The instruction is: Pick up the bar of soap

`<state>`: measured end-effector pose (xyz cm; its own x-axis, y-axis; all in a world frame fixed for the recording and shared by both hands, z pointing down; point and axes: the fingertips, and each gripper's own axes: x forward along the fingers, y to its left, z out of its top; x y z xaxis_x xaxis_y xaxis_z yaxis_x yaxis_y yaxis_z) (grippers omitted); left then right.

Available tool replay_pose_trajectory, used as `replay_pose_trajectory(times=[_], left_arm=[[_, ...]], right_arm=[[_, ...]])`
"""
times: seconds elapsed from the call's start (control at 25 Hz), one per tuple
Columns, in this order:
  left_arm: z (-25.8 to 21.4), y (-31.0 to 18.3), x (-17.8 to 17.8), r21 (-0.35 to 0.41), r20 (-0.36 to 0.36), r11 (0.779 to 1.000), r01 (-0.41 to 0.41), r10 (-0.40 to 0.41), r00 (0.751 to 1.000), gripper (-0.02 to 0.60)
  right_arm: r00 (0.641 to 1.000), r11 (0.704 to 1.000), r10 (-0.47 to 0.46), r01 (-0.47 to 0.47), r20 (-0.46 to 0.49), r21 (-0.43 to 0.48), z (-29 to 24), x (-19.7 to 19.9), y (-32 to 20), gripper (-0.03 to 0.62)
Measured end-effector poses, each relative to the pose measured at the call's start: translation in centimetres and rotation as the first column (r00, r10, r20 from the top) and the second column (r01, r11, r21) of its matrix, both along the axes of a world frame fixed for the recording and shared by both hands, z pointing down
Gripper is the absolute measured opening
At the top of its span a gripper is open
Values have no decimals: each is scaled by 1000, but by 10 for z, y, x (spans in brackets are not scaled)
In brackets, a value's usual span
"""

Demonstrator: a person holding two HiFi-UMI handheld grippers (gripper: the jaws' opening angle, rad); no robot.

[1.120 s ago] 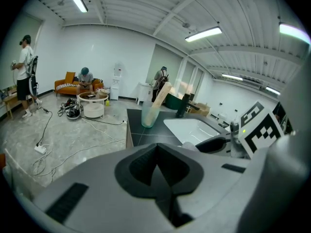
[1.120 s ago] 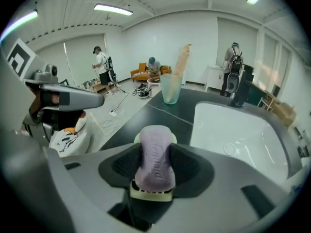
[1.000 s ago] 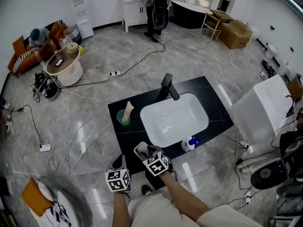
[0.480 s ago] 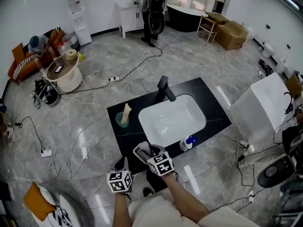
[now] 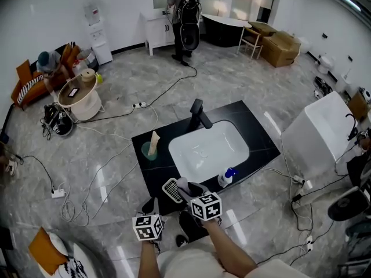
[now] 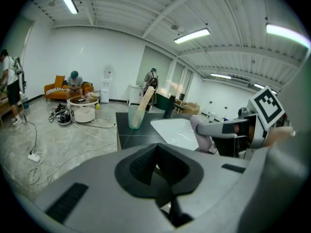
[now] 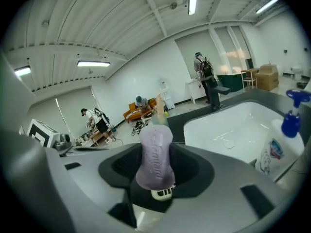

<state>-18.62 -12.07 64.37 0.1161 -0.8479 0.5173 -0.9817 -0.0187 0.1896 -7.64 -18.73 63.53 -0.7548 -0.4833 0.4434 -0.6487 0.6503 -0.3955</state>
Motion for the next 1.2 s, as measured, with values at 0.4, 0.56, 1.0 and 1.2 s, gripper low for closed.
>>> replay_pose_trajectory(times=[0.4,0.56,1.0,1.2], left_arm=[[-8,8,10,29,9,999,-26,26,1000,6],[-8,15,9,32,14,999,-18,17,1000,6],[-6,32,16,42,4,999,-23,23,1000,6],[-6,42,23,44,18,998,-46,45,999,6]], right_arm=[[994,1000,10,-11,105,11,-17,-3,11,181],[993,1000,0,-2,116,14,-17,-4,20,181],[990,999,36,-40,134,24,-15,9,35,181],[988,998,50,-55,146,29,-14,17,42,181]])
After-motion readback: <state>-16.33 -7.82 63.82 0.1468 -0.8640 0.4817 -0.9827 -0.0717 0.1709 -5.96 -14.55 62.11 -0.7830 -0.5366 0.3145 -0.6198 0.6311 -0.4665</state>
